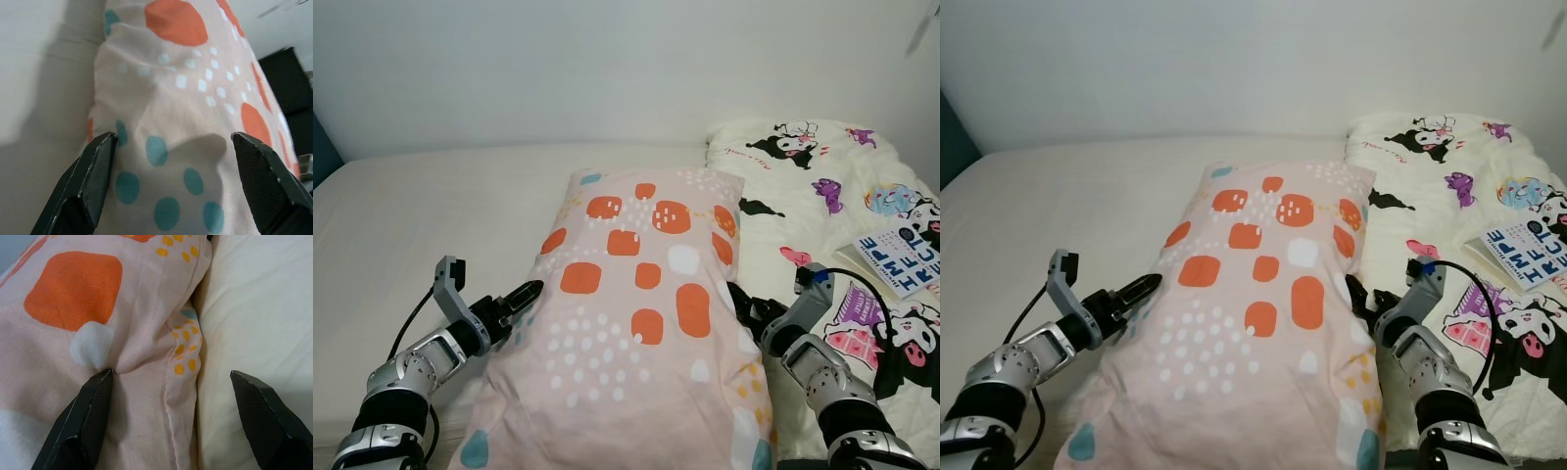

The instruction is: Clean up the room

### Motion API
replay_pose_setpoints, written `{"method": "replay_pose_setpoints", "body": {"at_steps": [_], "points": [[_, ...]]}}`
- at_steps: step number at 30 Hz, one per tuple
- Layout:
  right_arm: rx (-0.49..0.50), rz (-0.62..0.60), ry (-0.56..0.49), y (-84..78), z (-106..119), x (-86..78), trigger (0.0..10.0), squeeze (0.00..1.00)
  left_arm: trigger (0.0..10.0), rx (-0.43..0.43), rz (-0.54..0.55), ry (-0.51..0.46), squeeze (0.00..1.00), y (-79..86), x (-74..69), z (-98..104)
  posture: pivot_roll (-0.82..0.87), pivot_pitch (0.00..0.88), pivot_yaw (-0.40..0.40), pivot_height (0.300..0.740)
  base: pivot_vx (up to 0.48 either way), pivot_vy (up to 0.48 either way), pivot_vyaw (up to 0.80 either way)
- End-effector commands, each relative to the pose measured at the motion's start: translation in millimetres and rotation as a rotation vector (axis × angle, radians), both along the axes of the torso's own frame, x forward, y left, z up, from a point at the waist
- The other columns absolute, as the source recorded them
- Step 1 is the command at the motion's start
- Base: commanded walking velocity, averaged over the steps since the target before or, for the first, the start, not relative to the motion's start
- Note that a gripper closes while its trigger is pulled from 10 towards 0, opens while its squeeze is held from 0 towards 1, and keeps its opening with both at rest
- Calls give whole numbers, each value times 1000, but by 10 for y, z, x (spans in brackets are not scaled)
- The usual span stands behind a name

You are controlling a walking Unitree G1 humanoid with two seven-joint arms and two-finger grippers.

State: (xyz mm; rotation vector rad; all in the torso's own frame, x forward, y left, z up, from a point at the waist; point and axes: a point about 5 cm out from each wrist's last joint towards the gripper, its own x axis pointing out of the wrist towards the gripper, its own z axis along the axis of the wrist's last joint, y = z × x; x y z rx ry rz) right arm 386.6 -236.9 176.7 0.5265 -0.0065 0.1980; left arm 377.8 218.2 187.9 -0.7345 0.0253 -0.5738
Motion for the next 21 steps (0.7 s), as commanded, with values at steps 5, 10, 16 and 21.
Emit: {"method": "replay_pose_setpoints", "body": {"at_steps": [5, 10, 16, 21], "points": [[35, 46, -5, 47, -66, -5, 10000, 1000, 10000, -63, -96, 28, 1000, -138, -22, -118, 37, 374, -1, 567, 0, 0, 0], [25, 51, 24, 49, -144, -23, 10000, 1000, 10000, 82, -114, 69, 463, -310, -23, -313, 34, 377, 2, 567, 0, 0, 0], [41, 141, 65, 155, -271, -56, 10000, 1000, 10000, 16, -96, 80, 290, -418, -2, -353, 33, 384, 4, 567, 0, 0, 0], [52, 157, 86, 196, -330, -68, 10000, 1000, 10000, -78, -167, 88, 1000, -501, -16, -324, 36, 386, 6, 567, 0, 0, 0]]}}
